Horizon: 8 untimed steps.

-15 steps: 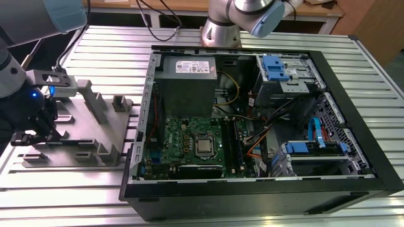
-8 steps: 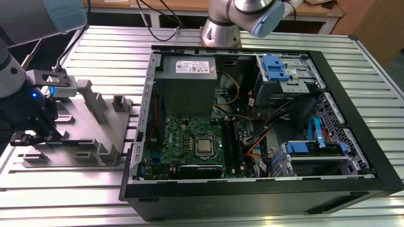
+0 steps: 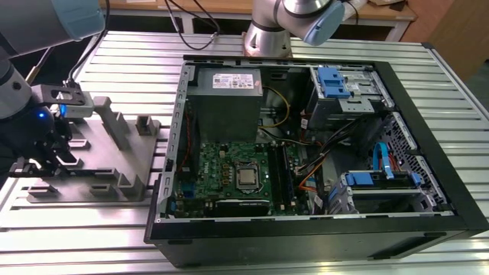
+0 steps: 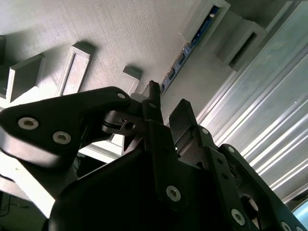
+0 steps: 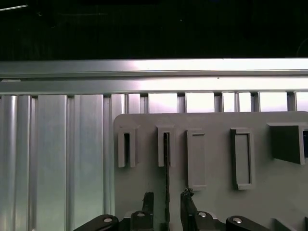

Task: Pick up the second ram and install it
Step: 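Pick up the second ram and move it above second insertion slot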

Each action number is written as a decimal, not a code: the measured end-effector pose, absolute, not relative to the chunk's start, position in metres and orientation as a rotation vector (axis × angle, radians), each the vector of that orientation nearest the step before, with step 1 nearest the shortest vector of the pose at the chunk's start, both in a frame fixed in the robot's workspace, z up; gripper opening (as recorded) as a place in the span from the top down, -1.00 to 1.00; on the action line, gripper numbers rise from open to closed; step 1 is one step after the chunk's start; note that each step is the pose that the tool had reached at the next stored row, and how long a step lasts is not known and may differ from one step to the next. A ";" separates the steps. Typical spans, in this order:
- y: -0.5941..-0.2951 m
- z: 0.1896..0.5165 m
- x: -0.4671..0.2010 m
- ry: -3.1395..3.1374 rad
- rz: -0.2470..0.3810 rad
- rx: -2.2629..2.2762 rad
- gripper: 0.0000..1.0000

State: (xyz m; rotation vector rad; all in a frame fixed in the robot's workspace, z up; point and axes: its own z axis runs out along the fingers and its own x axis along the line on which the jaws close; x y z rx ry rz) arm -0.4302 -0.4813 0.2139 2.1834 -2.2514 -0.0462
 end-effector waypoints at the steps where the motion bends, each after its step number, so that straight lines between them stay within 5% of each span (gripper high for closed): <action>1: -0.481 0.214 -0.431 -2.253 -0.046 2.186 0.33; 8: -0.482 0.207 -0.432 -2.249 -0.045 2.192 0.33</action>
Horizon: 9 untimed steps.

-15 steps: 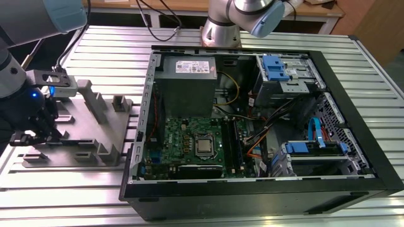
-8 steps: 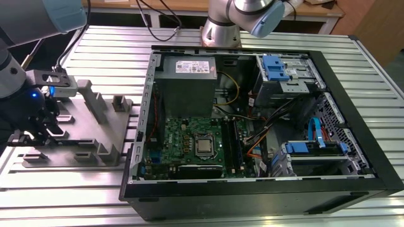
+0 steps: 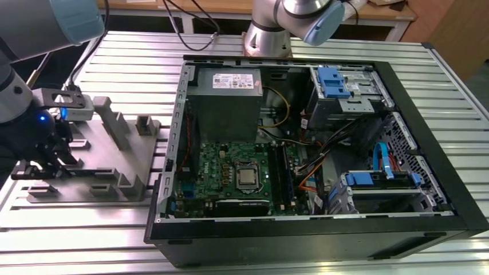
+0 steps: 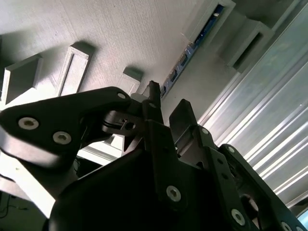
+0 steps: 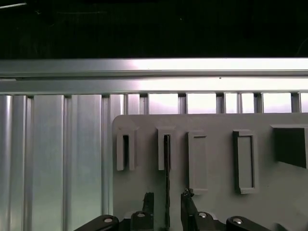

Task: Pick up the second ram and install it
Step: 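Pick up the second ram and move it above second insertion slot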

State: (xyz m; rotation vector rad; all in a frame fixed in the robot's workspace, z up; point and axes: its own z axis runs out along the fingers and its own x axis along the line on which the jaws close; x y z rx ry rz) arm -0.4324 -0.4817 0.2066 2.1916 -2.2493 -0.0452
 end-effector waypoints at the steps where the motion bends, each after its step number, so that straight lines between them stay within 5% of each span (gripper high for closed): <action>1: -0.482 0.206 -0.433 -2.247 -0.045 2.194 0.33; 9: -0.482 0.203 -0.433 -2.249 -0.058 2.222 0.33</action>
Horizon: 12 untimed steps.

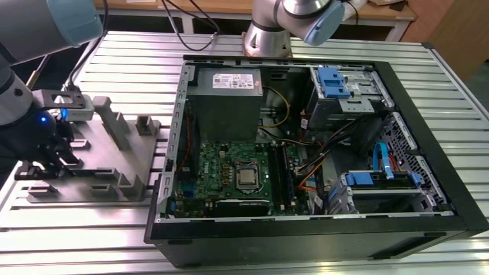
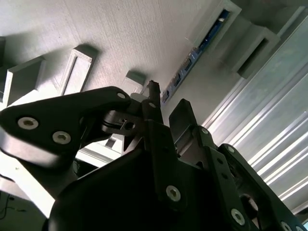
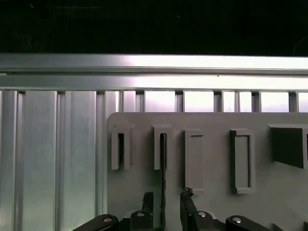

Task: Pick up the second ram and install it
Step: 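Pick up the second ram and move it above second insertion slot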

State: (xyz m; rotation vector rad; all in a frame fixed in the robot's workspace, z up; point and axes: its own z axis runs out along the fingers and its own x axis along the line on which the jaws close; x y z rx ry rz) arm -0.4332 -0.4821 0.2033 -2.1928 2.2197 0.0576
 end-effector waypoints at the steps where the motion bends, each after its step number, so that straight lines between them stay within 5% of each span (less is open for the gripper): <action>1: -0.482 0.202 -0.433 2.216 0.057 -2.197 0.33; 10: -0.482 0.201 -0.433 2.211 0.053 -2.206 0.33; 12: -0.482 0.201 -0.433 2.211 0.053 -2.206 0.50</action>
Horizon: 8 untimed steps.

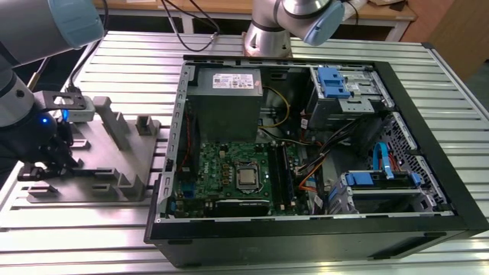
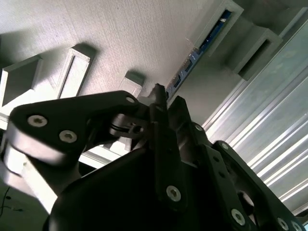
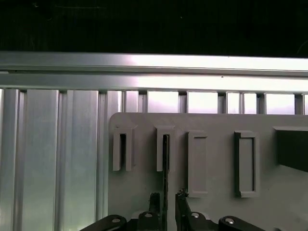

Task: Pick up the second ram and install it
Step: 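Pick up the second ram and move it above second insertion slot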

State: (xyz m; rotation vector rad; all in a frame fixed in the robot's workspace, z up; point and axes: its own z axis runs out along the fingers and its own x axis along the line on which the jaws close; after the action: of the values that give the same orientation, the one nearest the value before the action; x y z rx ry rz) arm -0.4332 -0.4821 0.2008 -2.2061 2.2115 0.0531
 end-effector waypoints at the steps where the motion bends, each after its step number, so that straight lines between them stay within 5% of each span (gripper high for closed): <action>1: -0.482 0.201 -0.433 2.211 0.053 -2.206 0.50; 8: -0.482 0.201 -0.432 2.212 0.054 -2.206 0.63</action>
State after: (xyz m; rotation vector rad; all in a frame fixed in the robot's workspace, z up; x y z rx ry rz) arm -0.4319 -0.4823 0.2006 -2.2063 2.2118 0.0538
